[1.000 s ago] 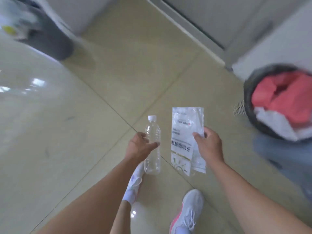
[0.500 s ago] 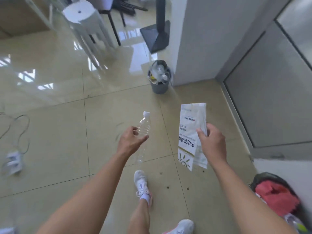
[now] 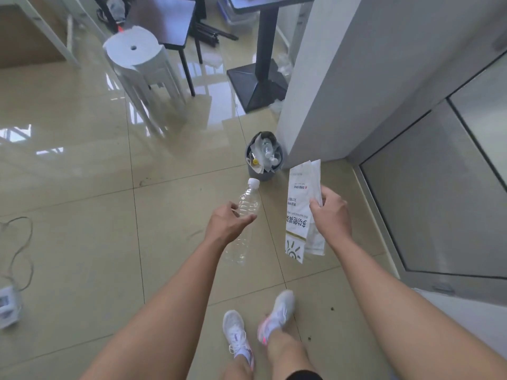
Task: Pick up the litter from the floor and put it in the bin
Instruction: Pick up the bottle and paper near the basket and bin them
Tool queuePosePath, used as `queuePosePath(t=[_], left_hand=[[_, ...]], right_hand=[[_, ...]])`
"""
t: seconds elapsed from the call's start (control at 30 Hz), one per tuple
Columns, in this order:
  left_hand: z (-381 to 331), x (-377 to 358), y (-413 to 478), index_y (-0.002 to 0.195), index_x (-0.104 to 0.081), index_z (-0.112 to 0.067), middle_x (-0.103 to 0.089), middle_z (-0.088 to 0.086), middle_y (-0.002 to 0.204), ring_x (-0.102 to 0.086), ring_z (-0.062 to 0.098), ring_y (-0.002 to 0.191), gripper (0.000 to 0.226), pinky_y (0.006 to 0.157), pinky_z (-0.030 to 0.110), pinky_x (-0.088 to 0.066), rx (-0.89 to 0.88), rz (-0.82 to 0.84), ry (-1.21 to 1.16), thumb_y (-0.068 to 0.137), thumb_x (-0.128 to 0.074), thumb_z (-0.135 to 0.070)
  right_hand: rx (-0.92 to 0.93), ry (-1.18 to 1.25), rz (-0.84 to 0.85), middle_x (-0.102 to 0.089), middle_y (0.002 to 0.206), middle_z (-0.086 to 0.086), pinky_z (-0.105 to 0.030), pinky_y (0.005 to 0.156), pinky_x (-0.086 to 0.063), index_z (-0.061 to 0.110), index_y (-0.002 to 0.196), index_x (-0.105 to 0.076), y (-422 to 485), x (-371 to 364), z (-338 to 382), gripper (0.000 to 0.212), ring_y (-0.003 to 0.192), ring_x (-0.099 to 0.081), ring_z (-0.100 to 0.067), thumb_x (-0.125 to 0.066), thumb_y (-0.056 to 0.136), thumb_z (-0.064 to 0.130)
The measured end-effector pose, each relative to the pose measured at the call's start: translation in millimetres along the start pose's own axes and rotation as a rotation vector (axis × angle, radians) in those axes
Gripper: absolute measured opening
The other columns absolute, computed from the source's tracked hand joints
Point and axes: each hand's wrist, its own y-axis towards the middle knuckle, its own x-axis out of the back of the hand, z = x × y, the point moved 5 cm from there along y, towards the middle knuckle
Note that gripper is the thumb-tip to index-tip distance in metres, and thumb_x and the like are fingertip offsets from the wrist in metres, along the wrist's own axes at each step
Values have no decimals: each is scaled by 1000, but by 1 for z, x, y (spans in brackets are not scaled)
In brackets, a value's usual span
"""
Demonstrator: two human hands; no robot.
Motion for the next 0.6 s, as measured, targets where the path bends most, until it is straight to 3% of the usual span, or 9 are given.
queuePosePath(t=[0.2,0.37,0.47,0.53,0.6], left_hand=[[-53,-2,108,133,-58,-18,-68,-2,112,-65,22,107,71,92,36,-52,87,-32,90,81,-69,-66],[-89,-30,247,127,-60,-17,-63,-8,98,-64,20,98,67,89,37,-54,153,-43,71,83,-68,-66],[-104,-45,327,128,-60,-14,-63,-1,115,-63,23,106,69,94,40,-53,162,-54,87,84,-67,-66],[-111,-54,373,135,-58,-14,-61,3,129,-60,25,117,73,98,40,-50,159,-55,115,85,-66,-66],[-114,-63,416,139,-55,-18,-62,4,132,-61,26,119,73,99,42,-50,157,-51,118,85,-65,-65]], right_hand=[[-45,-19,42,-72,87,8,-45,69,-59,25,100,-64,120,-28,7,15,80,-67,-27,-53,91,22],[-81,-40,152,-74,97,6,-45,71,-60,28,112,-64,264,-91,-6,22,82,-69,-26,-52,94,23],[-118,-71,260,-74,106,3,-46,75,-60,29,124,-60,339,-128,-11,33,87,-69,-28,-51,93,24],[-120,-86,296,-72,103,0,-47,73,-60,28,122,-58,382,-148,-9,32,83,-67,-29,-51,91,20],[-125,-96,312,-71,104,-7,-47,74,-59,25,127,-55,424,-172,-5,37,84,-66,-32,-48,92,13]])
